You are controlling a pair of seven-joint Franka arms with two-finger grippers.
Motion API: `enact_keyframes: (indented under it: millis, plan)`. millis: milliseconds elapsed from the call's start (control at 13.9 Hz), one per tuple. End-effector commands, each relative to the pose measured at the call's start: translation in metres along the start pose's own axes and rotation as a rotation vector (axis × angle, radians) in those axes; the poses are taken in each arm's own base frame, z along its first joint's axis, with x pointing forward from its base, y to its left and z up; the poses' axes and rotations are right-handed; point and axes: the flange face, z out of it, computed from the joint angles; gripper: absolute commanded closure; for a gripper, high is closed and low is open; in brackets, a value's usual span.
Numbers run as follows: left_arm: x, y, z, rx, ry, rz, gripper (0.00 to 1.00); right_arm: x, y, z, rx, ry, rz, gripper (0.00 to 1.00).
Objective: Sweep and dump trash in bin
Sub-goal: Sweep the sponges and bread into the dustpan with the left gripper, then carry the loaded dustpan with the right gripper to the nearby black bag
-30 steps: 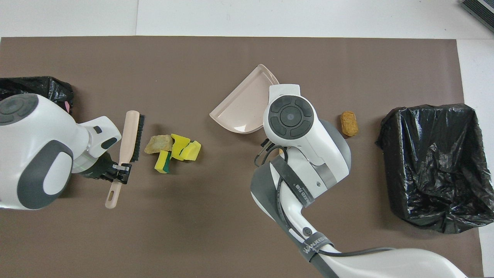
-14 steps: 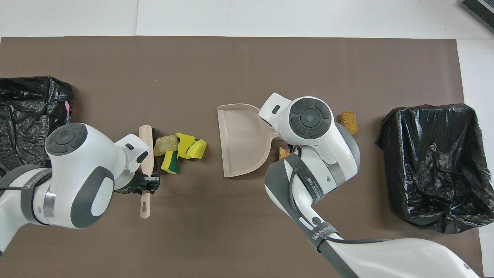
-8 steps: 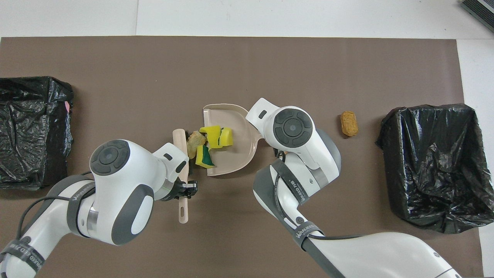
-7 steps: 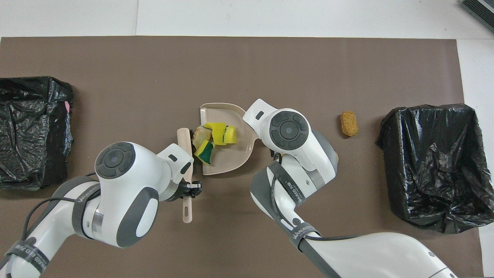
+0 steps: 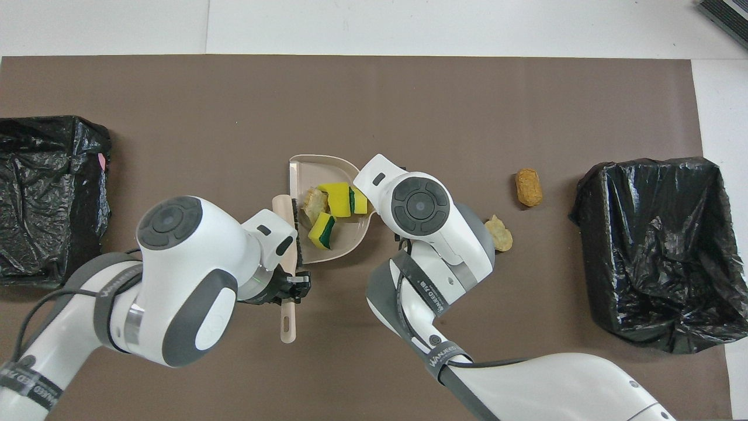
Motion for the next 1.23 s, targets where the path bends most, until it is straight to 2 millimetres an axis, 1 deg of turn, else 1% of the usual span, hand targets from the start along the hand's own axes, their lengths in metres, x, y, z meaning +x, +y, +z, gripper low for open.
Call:
enact_keyframes:
  millis: [0,72,144,216,361,433,505,577,721,793,865,937,1082,1154]
  plan:
    - [-0.003,-0.03,-0.069,-0.037,-0.016,-0.055,1.0,-0.005,0.007,-0.005,0.007,0.004,0.05,1.0]
    - [-0.002,-0.04,-0.08,-0.038,-0.018,-0.071,1.0,-0.006,0.008,-0.013,0.002,0.006,0.063,1.0]
    - [-0.002,-0.043,-0.087,-0.035,-0.019,-0.073,1.0,-0.011,0.008,-0.02,0.012,-0.004,0.069,1.0]
    - [-0.009,-0.039,-0.109,-0.042,-0.006,-0.056,1.0,-0.024,0.014,-0.034,0.012,-0.011,0.092,1.0]
    - [-0.017,-0.042,-0.12,-0.005,-0.032,-0.043,1.0,-0.056,0.024,-0.055,0.034,-0.039,0.133,1.0]
    - [-0.019,-0.04,-0.127,0.036,-0.001,-0.027,1.0,-0.068,0.028,-0.071,0.035,-0.044,0.148,1.0]
    - [-0.023,-0.032,-0.127,0.067,0.013,-0.012,1.0,-0.078,0.03,-0.084,0.048,-0.039,0.166,1.0]
    - [-0.032,-0.023,-0.123,0.079,0.012,0.007,1.0,-0.098,0.035,-0.097,0.05,-0.04,0.187,1.0]
    - [-0.055,-0.008,-0.108,0.093,0.019,0.044,1.0,-0.141,0.042,-0.12,0.061,-0.055,0.19,1.0]
    - [-0.06,-0.001,-0.1,0.086,0.043,0.049,1.0,-0.164,0.046,-0.131,0.058,-0.059,0.19,1.0]
    - [-0.07,0.01,-0.091,0.081,0.065,0.036,1.0,-0.189,0.049,-0.141,0.056,-0.064,0.185,1.0]
    - [-0.078,0.027,-0.069,0.092,0.069,0.039,1.0,-0.217,0.052,-0.15,0.054,-0.069,0.175,1.0]
    - [-0.084,0.045,-0.031,0.083,0.1,0.015,1.0,-0.268,0.057,-0.163,0.04,-0.078,0.148,1.0]
    - [-0.088,0.053,-0.009,0.089,0.103,-0.01,1.0,-0.291,0.058,-0.163,0.042,-0.083,0.14,1.0]
